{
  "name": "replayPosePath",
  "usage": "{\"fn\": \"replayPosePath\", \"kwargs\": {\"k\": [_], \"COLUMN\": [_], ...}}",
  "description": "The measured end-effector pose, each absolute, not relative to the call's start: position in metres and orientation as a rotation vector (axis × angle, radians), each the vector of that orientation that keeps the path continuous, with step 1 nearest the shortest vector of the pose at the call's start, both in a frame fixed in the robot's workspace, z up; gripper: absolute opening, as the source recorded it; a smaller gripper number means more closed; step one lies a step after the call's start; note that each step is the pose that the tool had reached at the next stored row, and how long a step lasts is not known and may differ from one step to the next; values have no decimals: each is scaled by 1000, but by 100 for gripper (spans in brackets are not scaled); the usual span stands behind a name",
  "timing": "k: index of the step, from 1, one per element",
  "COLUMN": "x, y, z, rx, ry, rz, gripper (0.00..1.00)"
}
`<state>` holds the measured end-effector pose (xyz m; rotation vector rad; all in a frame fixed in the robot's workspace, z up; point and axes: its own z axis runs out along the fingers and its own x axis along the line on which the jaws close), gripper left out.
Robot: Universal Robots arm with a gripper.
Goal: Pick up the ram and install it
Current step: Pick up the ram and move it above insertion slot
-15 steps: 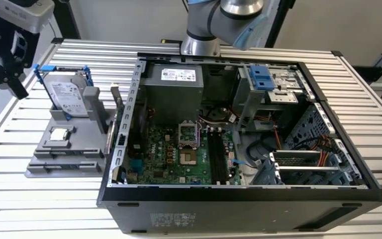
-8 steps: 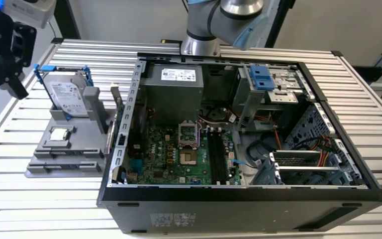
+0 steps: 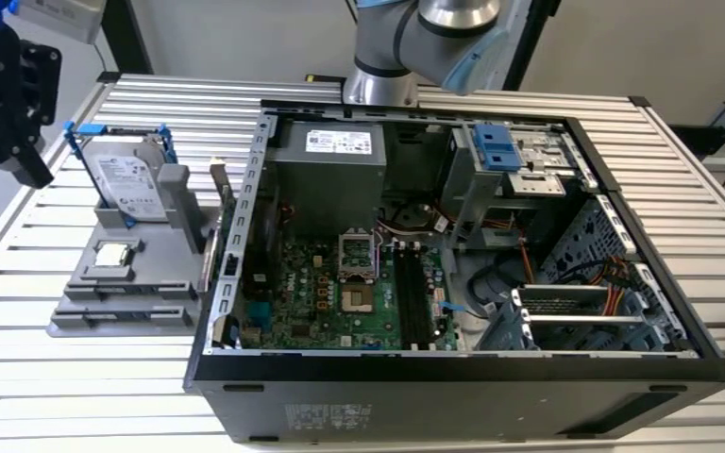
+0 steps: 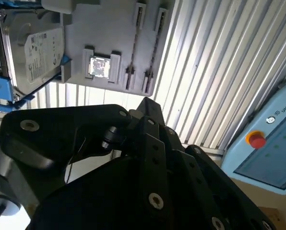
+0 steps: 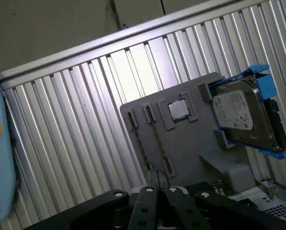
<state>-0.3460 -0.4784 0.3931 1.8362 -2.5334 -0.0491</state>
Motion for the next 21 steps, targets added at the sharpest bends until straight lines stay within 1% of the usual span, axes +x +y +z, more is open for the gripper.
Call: {"fn": "replayPosePath", "kwargs": {"k": [21], "x": [-346], "y": [-478], "z": [393], "rx": [2281], "ry": [-2133], "rz": [-44], "gripper": [0]}}
